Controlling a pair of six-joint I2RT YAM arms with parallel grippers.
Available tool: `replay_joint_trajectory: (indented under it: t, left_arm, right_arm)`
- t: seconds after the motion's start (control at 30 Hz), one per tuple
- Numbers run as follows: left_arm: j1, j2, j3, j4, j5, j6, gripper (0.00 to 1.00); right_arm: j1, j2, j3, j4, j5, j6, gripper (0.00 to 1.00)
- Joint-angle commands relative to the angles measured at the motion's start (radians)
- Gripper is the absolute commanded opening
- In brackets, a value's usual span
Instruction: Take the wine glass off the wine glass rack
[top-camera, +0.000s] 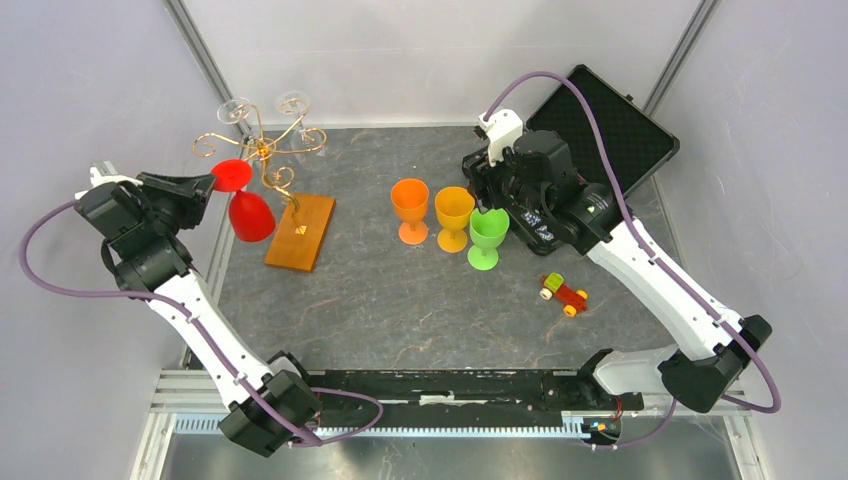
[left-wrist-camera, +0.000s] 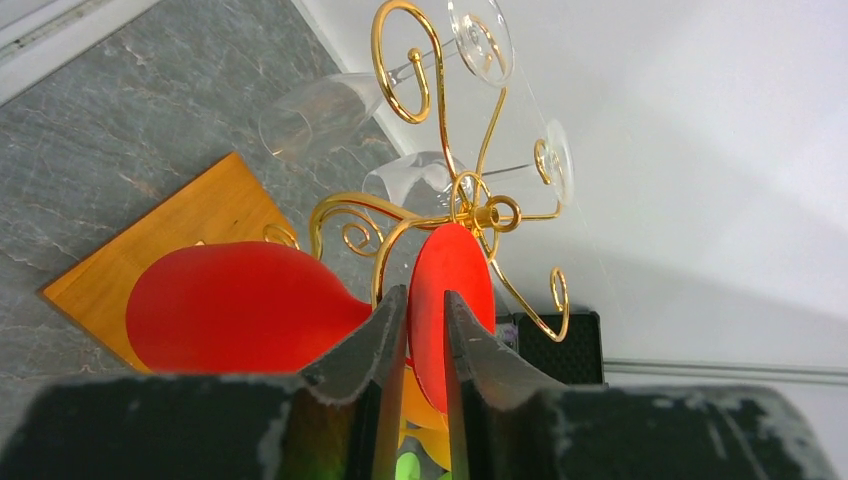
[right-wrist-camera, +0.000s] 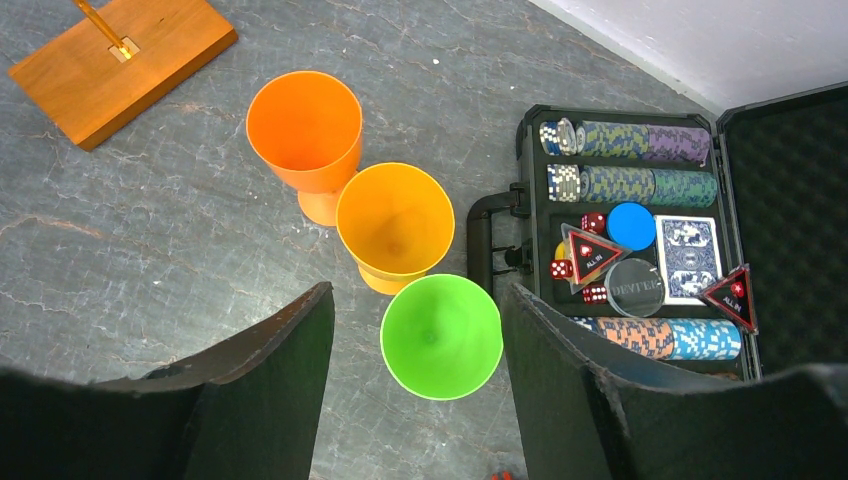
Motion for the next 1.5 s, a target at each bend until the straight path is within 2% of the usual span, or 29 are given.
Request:
replay_joint_trajectory:
  t: [0.0,0.17,0.33,0.6,0.7,0.83,0.93,1.17,1.47]
  left_arm:
    - [0.005,-0.016,-0.046,0.083,0.057,-0.075,0.23]
    - [0.005,-0.022,-0.066,0.109,0.080,-0.100,0.20]
    - [0.004,-0.020,-0.095,0.136,0.098,-0.124,0.24]
    - [0.003,-0.006,-0.127,0.195,0.121,-0.170,0.23]
    - [0.003,-0.002,-0.128,0.209,0.132,-0.178,0.17]
    - [0.003,-0.003,-0.120,0.214,0.142,-0.181,0.02]
    - [0.003,-0.015,-0.080,0.170,0.114,-0.161,0.02]
    - [0.003,-0.045,0.061,-0.013,-0.048,-0.079,0.02]
    - [0.003,-0.056,0.078,-0.028,-0.152,-0.085,0.02]
  right_arm:
    - [-0.005,0.007,-0.001,0.039,0.004,0.000,0.67]
    - [-0.005,0.005,-0.004,0.038,0.006,-0.001,0.67]
    - [-0.005,0.007,-0.005,0.040,0.004,-0.002,0.66]
    - [-0.005,0.009,-0.005,0.042,0.003,-0.002,0.66]
    - [-0.005,0.008,-0.005,0.044,0.002,-0.002,0.66]
    - [-0.005,0.006,-0.005,0.043,0.003,-0.002,0.66]
    - [-0.005,0.003,-0.005,0.043,0.002,-0.004,0.66]
    - [-0.005,0.002,0.004,0.042,-0.003,-0.002,0.66]
    - [-0.005,0.004,0.008,0.042,0.001,-0.003,0.66]
